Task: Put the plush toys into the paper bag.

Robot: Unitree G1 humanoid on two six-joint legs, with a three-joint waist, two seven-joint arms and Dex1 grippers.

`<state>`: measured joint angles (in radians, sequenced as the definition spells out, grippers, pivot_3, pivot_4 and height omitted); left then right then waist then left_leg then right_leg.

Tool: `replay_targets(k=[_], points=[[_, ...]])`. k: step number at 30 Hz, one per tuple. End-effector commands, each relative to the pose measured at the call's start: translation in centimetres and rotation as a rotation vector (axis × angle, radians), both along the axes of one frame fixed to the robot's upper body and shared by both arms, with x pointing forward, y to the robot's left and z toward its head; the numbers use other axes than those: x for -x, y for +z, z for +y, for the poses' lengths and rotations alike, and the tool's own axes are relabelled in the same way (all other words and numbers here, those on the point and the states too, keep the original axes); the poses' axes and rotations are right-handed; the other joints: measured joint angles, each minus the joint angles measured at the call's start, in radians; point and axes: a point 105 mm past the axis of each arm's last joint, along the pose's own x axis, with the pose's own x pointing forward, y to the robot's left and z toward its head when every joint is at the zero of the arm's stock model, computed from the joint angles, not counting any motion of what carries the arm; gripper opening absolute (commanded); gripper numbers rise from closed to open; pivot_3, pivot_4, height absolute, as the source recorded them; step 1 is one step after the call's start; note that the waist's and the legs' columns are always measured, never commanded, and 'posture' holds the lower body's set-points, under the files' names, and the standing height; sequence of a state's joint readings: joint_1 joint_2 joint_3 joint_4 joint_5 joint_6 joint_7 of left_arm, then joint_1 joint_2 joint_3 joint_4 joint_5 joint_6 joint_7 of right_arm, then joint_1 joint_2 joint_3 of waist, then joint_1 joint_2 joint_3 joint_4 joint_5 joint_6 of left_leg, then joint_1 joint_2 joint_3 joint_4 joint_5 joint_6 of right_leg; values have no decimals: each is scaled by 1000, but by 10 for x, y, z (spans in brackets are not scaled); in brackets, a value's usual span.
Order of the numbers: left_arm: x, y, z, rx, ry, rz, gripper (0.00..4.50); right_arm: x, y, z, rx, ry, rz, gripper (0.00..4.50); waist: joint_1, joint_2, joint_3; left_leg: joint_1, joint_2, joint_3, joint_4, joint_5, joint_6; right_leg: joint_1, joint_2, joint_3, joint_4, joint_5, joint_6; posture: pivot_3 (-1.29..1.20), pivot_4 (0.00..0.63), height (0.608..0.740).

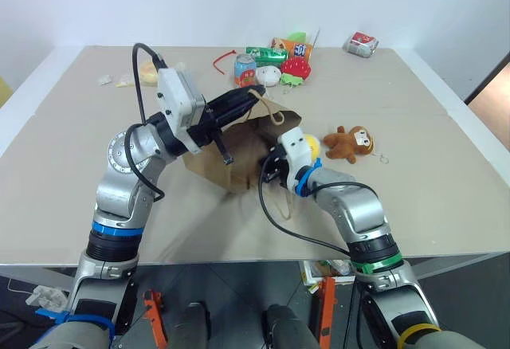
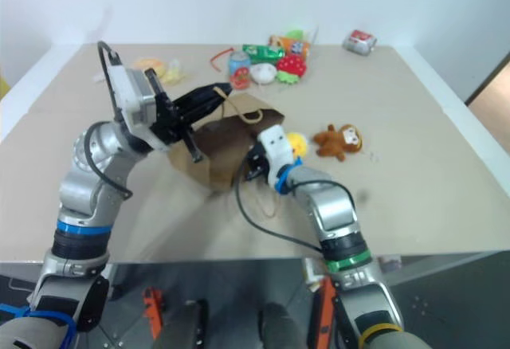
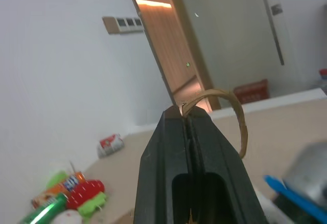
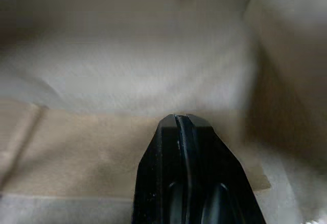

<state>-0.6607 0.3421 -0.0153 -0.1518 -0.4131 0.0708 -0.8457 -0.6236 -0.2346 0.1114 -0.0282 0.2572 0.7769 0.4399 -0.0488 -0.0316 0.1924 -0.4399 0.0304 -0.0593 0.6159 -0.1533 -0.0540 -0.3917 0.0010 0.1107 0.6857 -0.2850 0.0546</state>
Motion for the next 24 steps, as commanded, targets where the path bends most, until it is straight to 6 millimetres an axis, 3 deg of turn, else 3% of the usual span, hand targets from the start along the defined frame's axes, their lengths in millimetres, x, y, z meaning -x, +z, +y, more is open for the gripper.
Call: replay_targets(k=[1,4,7,8,10,12,14,15,16,17,18,24], points=[[4,-12,6,-35,-20,4,0,49,85,-2,-233,239,-222,139,0,1,0,0,0,0,0,0,0,0,0,0,0,0,0,0,150,740],[5,-13,7,-36,-24,6,0,59,84,-27,-146,227,-264,139,2,0,0,0,0,-1,0,0,0,1,0,-1,-1,-1,1,0,150,740],[7,-13,9,-41,-29,8,0,70,96,-68,-87,178,-329,139,1,0,0,0,-1,-1,0,0,0,2,-1,-1,-2,-1,1,0,150,740],[7,-13,10,-43,-30,9,0,65,98,-85,-43,115,-348,520,1,1,0,0,-1,0,0,0,0,2,-2,-1,-3,0,1,0,150,740],[8,-13,11,-45,-35,12,0,46,101,-123,43,-63,-353,802,5,2,1,-1,-2,0,0,0,0,2,-2,0,-3,0,1,0,150,740],[10,-13,11,-47,-42,15,0,34,105,-149,91,-184,-366,1536,-1,2,1,-1,-2,1,0,0,0,1,-2,0,-3,-1,1,0,150,740],[11,-12,11,-48,-48,17,0,24,112,-165,104,-265,-396,2078,-2,2,1,1,-1,2,0,0,0,1,-2,0,-3,0,0,0,150,740],[12,-12,12,-49,-51,17,0,19,113,-173,106,-309,-397,2716,-3,2,1,1,-1,2,0,0,1,1,-1,0,-3,0,0,0,150,740],[12,-11,12,-51,-54,17,0,12,112,-176,116,-337,-400,3026,-3,2,1,1,0,2,0,0,1,1,-1,0,-3,0,0,0,150,740],[13,-11,12,-53,-57,16,0,4,106,-179,151,-374,-387,3026,-5,2,1,1,0,2,0,0,1,1,-1,0,-3,0,0,0,150,740],[13,-11,12,-54,-58,15,0,-3,100,-181,166,-395,-366,3648,-7,3,2,1,0,2,0,0,1,1,-1,0,-3,0,0,0,150,740],[15,-10,11,-60,-60,17,0,-38,65,-185,281,-465,-276,3710,-7,3,2,0,-1,3,-1,0,1,1,-1,2,-3,0,1,0,150,740]])
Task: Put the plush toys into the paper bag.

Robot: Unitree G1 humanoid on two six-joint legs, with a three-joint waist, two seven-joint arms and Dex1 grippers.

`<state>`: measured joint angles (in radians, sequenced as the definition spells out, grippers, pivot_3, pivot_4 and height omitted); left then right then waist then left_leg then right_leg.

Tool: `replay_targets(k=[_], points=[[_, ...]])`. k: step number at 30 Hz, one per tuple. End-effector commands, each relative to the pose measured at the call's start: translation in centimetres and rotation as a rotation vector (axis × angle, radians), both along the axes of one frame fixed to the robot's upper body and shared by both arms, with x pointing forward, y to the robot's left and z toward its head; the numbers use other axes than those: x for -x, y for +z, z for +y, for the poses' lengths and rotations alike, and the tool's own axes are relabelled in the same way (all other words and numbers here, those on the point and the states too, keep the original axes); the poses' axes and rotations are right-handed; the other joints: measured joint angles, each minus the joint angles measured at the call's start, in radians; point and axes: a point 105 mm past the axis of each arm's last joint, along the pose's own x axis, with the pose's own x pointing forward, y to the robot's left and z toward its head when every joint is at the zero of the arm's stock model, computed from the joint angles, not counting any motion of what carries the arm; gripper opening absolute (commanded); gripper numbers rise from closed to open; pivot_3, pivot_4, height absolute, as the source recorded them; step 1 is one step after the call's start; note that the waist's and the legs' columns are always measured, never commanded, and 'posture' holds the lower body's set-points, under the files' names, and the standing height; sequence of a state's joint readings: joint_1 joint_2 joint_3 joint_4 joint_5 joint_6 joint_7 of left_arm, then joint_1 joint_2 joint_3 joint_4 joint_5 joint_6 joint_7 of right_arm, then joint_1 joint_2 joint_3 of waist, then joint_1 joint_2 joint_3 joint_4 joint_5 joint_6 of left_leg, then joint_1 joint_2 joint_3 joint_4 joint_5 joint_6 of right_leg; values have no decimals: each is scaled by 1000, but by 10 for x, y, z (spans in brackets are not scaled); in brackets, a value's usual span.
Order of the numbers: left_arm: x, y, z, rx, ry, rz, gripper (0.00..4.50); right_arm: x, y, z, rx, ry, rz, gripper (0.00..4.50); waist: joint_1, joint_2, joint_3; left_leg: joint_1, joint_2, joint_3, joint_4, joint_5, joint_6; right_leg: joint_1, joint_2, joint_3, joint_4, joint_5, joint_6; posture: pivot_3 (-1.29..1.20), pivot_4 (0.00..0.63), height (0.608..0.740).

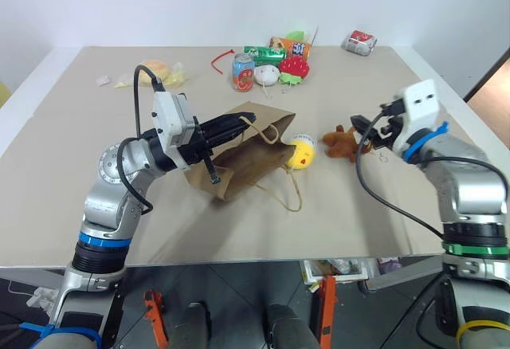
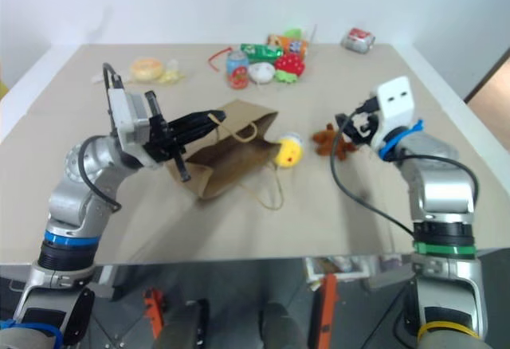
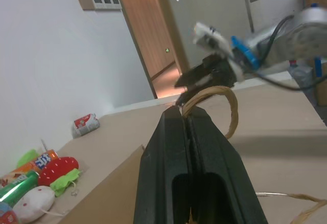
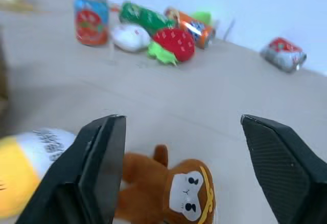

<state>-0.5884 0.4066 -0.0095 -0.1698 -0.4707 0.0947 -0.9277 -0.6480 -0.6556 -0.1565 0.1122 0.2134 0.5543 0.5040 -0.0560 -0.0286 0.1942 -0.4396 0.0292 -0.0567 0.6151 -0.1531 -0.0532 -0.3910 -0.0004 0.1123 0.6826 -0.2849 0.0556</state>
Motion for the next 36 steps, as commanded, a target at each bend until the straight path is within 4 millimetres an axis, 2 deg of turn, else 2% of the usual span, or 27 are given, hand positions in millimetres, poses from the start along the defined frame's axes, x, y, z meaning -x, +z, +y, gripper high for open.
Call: replay_targets(k=[1,7,12,16,17,18,19,20,21,22,25,26,27,29,32,34,36], points=[[9,11,0,5,-13,-49,0,-22,-11,-10,80,-93,22,3710,0,0,0,0,0,0,0,0,0,0,0,0,0,0,0,0,150,740],[9,11,0,5,-5,-48,0,-34,-35,-21,72,-180,106,3710,5,1,1,0,0,0,0,0,0,0,-1,0,0,0,0,0,150,740],[8,12,0,6,-4,-50,0,-33,-60,-12,89,-149,187,3710,5,1,1,0,-1,0,0,0,0,0,-1,0,0,0,0,0,150,740],[8,13,0,9,-5,-52,0,-33,-71,-14,37,-182,233,3710,5,1,1,0,0,0,0,0,0,0,0,0,0,0,0,0,150,740],[8,13,0,10,-6,-52,0,-32,-72,-15,14,-189,237,3471,5,1,1,0,0,0,0,0,0,0,0,0,0,0,0,0,150,740],[8,14,0,11,-5,-53,0,-31,-72,-13,2,-182,234,3471,5,1,1,0,0,0,0,0,0,0,0,0,0,0,0,0,150,740],[8,14,0,11,-5,-53,0,-31,-72,-12,-5,-175,232,3060,5,1,1,0,0,0,0,0,0,1,0,0,0,0,0,0,150,740],[8,15,0,12,-4,-54,0,-30,-71,-10,-14,-170,229,2994,5,1,1,1,0,0,0,0,0,1,0,0,0,0,0,0,150,740],[7,15,0,13,-3,-54,0,-29,-70,-9,-21,-164,226,2261,5,1,1,1,0,0,0,0,0,1,0,0,0,0,0,0,150,740],[7,15,0,14,-2,-54,0,-29,-70,-8,-28,-162,224,2113,5,1,1,1,0,0,0,0,0,1,0,0,0,1,0,0,150,740],[6,16,0,15,0,-52,0,-28,-67,-7,-28,-151,213,950,5,1,1,1,0,0,1,0,0,1,0,0,0,1,0,0,150,740],[6,17,0,15,0,-52,0,-28,-66,-7,-29,-151,210,838,5,1,1,1,0,0,1,0,0,1,0,0,0,1,0,0,150,740],[6,18,0,15,0,-53,0,-27,-65,-7,-32,-153,206,311,5,1,1,1,0,0,1,0,0,1,0,0,0,1,0,0,150,740],[7,18,0,13,-1,-53,0,-26,-48,-10,-59,-160,150,164,5,1,1,1,0,0,0,0,0,1,0,0,0,1,0,0,150,740],[7,18,1,11,-2,-53,0,-19,-8,-10,-162,-95,20,121,5,1,1,0,0,0,0,0,0,1,0,0,0,1,0,0,150,740],[7,18,1,10,-3,-52,0,-1,27,-7,-234,7,-86,121,6,2,1,0,0,0,0,0,0,1,0,0,0,1,0,0,150,740],[7,18,1,7,-4,-50,0,31,59,9,-243,196,-195,121,6,3,2,0,0,0,0,0,0,0,0,0,0,0,0,0,150,740]])
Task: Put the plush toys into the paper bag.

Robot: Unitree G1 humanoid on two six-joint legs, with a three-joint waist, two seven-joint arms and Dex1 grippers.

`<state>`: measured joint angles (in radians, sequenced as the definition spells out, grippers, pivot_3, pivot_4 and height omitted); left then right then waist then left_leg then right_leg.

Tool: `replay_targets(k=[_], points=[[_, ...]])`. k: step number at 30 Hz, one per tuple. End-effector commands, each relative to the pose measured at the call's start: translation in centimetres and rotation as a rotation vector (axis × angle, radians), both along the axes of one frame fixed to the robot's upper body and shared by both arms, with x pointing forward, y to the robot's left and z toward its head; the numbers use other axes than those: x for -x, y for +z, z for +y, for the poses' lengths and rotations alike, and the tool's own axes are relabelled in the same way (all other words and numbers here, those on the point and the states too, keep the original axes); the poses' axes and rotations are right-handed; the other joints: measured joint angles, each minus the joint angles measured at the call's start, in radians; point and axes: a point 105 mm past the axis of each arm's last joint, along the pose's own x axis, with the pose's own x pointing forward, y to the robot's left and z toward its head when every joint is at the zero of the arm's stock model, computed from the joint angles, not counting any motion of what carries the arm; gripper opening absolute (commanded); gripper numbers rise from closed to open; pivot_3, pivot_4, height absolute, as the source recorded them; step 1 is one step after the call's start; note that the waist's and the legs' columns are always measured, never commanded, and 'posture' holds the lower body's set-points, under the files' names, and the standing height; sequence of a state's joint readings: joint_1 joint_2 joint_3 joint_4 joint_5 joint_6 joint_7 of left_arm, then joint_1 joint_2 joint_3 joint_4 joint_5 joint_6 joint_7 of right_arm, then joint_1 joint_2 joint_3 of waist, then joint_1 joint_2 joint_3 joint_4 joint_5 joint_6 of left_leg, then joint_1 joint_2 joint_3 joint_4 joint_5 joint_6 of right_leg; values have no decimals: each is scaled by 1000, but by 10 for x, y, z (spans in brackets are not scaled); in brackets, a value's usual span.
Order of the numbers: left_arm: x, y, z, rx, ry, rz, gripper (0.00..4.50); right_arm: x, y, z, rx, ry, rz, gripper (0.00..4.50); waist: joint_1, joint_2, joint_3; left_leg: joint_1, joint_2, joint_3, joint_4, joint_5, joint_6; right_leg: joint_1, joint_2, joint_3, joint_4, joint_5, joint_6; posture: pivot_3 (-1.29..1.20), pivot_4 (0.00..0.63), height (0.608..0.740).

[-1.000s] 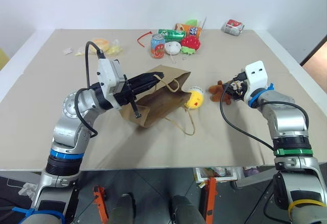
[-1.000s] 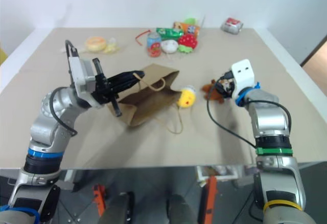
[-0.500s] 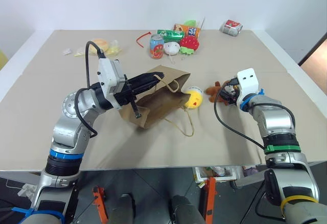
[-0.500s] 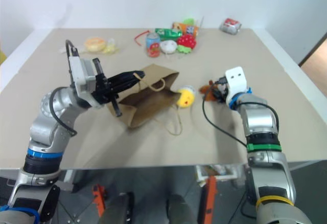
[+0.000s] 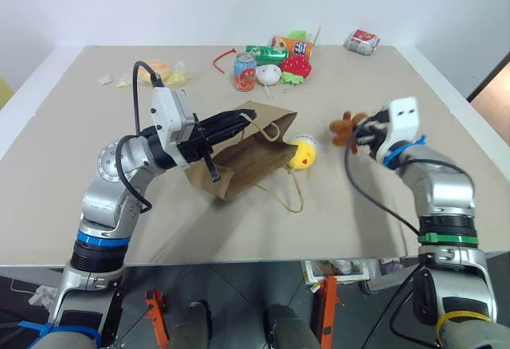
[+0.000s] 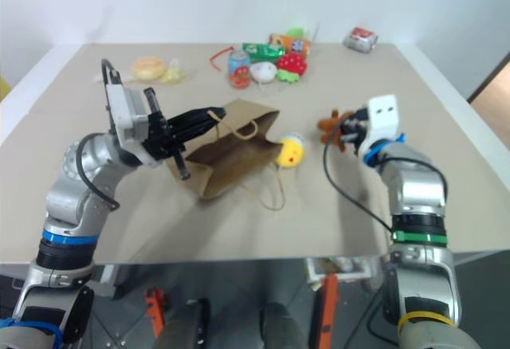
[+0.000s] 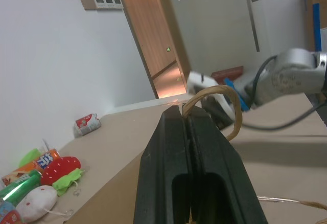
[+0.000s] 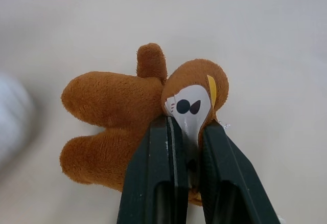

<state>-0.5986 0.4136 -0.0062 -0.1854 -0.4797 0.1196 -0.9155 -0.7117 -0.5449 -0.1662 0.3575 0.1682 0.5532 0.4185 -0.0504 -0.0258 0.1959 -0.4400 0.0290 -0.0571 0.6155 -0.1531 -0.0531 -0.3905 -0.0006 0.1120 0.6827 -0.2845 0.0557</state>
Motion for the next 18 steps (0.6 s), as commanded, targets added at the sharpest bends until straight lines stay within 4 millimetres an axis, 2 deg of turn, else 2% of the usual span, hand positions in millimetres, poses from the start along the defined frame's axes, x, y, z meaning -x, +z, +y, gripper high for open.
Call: replay_targets(k=[1,3,5,9,12,18], points=[[6,14,1,4,-7,-51,0,66,113,23,-113,350,-395,121,0,0,0,0,0,0,0,0,0,0,0,0,0,0,0,0,150,740],[6,14,1,1,-8,-52,0,90,114,45,-88,502,-397,121,4,2,1,0,0,0,0,0,0,0,0,0,0,0,0,0,150,740],[6,15,1,-1,-10,-54,0,117,100,77,-38,691,-336,121,4,2,1,-1,0,-2,-2,-1,1,0,-1,-1,-1,-1,1,0,150,740],[5,16,1,0,-13,-54,0,135,75,113,-45,843,-235,121,2,1,1,0,0,-1,-2,-1,1,1,0,-1,-1,-2,1,0,150,740],[5,16,1,1,-15,-56,0,136,61,131,-61,885,-191,121,-6,2,1,1,0,0,-1,0,1,0,0,-1,-1,-1,0,0,150,740],[5,16,2,-1,-19,-54,0,115,38,153,-71,865,-103,121,-1,1,1,0,0,0,2,2,3,1,0,-1,-1,3,1,0,150,740]])
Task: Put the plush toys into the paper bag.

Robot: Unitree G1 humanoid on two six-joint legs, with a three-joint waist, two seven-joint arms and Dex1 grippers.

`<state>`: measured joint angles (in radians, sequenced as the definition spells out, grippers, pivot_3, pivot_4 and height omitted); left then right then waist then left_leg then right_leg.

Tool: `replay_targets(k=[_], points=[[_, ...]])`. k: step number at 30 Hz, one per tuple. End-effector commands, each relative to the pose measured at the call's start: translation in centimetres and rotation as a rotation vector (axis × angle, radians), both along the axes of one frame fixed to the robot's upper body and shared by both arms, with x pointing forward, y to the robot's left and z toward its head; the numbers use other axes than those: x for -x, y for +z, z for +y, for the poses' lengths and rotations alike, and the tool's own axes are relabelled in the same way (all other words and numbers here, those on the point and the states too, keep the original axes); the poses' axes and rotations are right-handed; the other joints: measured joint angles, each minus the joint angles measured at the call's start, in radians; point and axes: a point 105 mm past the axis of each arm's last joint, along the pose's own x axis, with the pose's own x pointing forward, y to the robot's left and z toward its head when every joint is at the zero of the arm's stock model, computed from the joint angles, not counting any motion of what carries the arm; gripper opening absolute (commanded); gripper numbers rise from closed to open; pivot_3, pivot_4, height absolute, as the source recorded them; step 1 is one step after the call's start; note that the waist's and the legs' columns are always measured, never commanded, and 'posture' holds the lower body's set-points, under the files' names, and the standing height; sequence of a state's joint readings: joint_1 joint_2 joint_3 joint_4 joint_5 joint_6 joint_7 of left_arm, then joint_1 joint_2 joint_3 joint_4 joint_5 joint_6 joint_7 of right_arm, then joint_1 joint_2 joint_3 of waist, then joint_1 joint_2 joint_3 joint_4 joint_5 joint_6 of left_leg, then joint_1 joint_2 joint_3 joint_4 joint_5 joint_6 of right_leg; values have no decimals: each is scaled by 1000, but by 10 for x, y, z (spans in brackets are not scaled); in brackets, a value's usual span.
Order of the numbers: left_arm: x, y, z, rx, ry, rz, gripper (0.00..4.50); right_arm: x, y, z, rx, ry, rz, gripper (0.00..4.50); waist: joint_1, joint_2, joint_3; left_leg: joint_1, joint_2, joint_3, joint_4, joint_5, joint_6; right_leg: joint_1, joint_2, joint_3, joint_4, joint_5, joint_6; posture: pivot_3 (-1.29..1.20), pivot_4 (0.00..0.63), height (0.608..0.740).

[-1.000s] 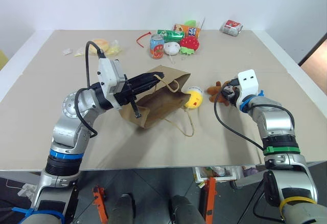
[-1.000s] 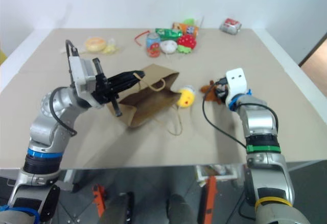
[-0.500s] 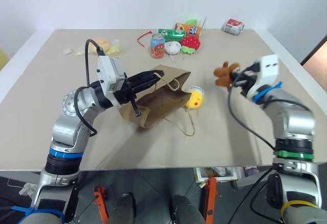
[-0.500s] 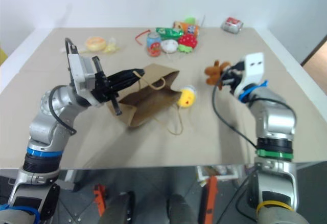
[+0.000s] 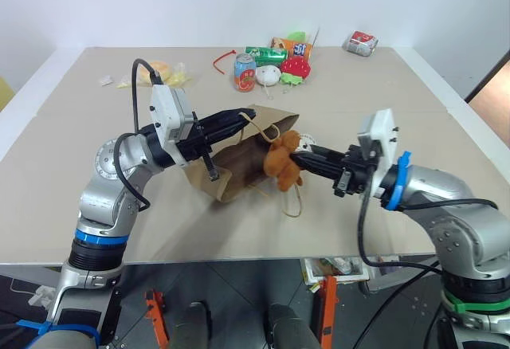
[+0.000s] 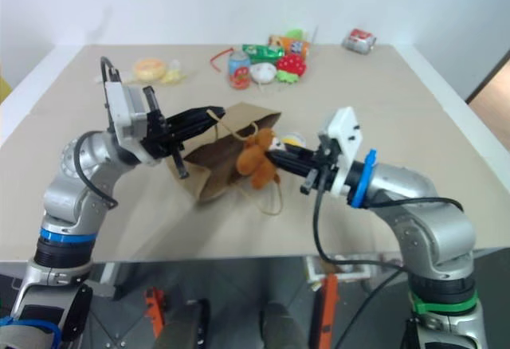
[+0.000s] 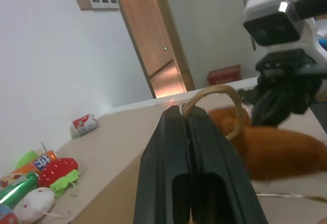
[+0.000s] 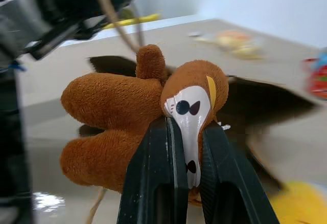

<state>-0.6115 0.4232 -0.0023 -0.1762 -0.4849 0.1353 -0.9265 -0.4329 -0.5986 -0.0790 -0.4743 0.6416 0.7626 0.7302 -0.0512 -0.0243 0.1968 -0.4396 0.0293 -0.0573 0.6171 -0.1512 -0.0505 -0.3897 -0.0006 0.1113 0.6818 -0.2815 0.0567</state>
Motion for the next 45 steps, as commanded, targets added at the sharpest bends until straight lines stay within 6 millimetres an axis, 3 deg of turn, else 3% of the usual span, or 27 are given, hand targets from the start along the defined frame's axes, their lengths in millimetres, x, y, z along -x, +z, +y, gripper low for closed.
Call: replay_targets(k=[1,5,13,18,21,22,24,26,27,30,35,39,45], points=[[6,14,1,11,-15,-62,0,-15,-7,13,20,-18,15,121,0,0,0,0,0,0,0,0,0,0,0,0,0,0,0,0,150,740],[7,14,1,10,-16,-64,0,-26,-14,22,30,-31,37,121,1,0,0,-1,0,0,-1,0,0,-1,0,0,0,0,0,0,150,740],[8,15,1,12,-20,-72,0,-72,-33,41,6,-152,130,121,1,0,0,-1,1,-1,-1,0,0,-1,1,-1,0,0,-1,0,150,740],[8,16,0,16,-24,-74,0,-81,-48,56,32,-197,174,121,1,0,0,-1,1,-1,-1,0,0,-2,1,0,0,0,0,0,150,740],[8,16,-1,17,-27,-74,0,-86,-48,64,4,-223,199,121,1,0,0,-1,1,-1,-1,0,0,-2,1,0,0,0,0,0,150,740],[8,16,-1,17,-27,-74,0,-87,-47,68,-3,-230,199,869,1,0,0,-1,1,-1,-1,0,0,-2,1,0,0,0,0,0,150,740],[8,16,-1,17,-28,-74,0,-89,-46,72,-12,-240,197,1243,1,0,0,-1,1,-1,-1,0,0,-2,1,0,0,0,-1,0,150,740],[8,16,-1,18,-28,-75,0,-89,-41,73,-44,-234,203,1943,0,0,0,-1,1,-1,-1,0,0,-2,1,0,0,0,-1,0,150,740],[7,16,-1,18,-28,-75,0,-90,-39,72,-60,-244,207,2525,0,0,0,-1,1,-1,-1,0,0,-2,1,0,0,0,-1,0,150,740],[7,16,-1,21,-25,-72,0,-86,-25,66,-135,-210,235,3220,0,0,0,-1,1,-1,-1,0,0,-2,1,-1,0,0,-1,0,150,740],[5,15,-1,27,-20,-67,0,-72,-4,49,-186,-166,193,3220,2,0,0,-2,1,-1,-1,0,0,-2,1,-1,0,0,-1,0,150,740],[4,15,-1,43,-17,-60,0,-41,10,34,-194,-59,121,3220,2,0,0,-2,1,-1,-2,0,0,-2,1,-1,0,0,-1,0,150,740],[3,15,-1,48,-15,-52,0,-15,-5,-19,-40,-88,61,3220,3,0,0,-2,0,-1,-2,0,0,-2,0,-1,0,-1,0,0,150,740]])
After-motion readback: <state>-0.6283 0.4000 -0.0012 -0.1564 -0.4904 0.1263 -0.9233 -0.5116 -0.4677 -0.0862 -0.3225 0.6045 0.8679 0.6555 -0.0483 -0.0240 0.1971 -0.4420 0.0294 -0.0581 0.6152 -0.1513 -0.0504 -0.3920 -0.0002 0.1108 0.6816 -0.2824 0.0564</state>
